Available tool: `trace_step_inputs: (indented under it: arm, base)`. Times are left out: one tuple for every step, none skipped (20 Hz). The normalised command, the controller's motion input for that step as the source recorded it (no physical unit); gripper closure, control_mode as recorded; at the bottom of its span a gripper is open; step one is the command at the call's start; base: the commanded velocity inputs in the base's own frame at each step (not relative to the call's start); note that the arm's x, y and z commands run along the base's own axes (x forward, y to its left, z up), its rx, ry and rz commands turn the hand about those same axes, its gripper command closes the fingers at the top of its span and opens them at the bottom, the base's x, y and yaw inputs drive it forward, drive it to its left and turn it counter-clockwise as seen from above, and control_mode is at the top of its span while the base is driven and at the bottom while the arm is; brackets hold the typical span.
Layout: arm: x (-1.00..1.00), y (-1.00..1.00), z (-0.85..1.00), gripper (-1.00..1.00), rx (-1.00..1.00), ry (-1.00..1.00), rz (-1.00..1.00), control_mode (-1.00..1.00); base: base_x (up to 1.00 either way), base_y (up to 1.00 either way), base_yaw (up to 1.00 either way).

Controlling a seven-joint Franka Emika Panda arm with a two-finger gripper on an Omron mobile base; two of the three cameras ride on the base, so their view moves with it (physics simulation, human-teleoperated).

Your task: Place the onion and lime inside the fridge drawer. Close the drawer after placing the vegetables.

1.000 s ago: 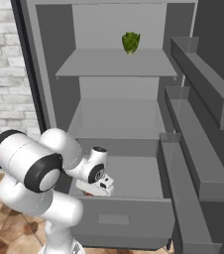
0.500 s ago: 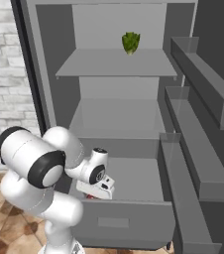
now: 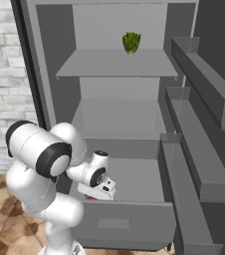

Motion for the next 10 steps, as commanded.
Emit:
trace_step_inputs:
  arm:
    - [0.00, 0.00, 0.16, -1.00, 0.00, 0.00, 0.00, -1.00]
    - [0.04, 0.03, 0.28, -1.00, 0.00, 0.00, 0.00, -1.00]
    - [0.10, 0.02, 0.37, -1.00, 0.00, 0.00, 0.00, -1.00]
    - [0.17, 0.03, 0.47, -1.00, 0.00, 0.00, 0.00, -1.00]
    - [0.21, 0.07, 0.57, -1.00, 0.00, 0.00, 0.00, -1.00]
    - [0.25, 0.11, 0.61, -1.00, -0.02, 0.00, 0.00, -1.00]
    - [0.25, 0.06, 0.58, -1.00, -0.02, 0.00, 0.00, -1.00]
    - [0.16, 0.01, 0.49, -1.00, -0.01, 0.00, 0.00, -1.00]
    - [0.08, 0.00, 0.53, -1.00, -0.01, 0.00, 0.00, -1.00]
    - [0.04, 0.01, 0.56, -1.00, -0.01, 0.00, 0.00, -1.00]
  base:
    - [0.00, 0.00, 0.00]
    - [0.00, 0.00, 0.00]
    - [0.00, 0.00, 0.00]
    - [0.00, 0.00, 0.00]
    - [0.00, 0.00, 0.00]
    - [0.00, 0.00, 0.00]
    - [0.00, 0.00, 0.00]
    - [0.00, 0.00, 0.00]
    - [0.00, 0.00, 0.00]
    - [0.00, 0.00, 0.00]
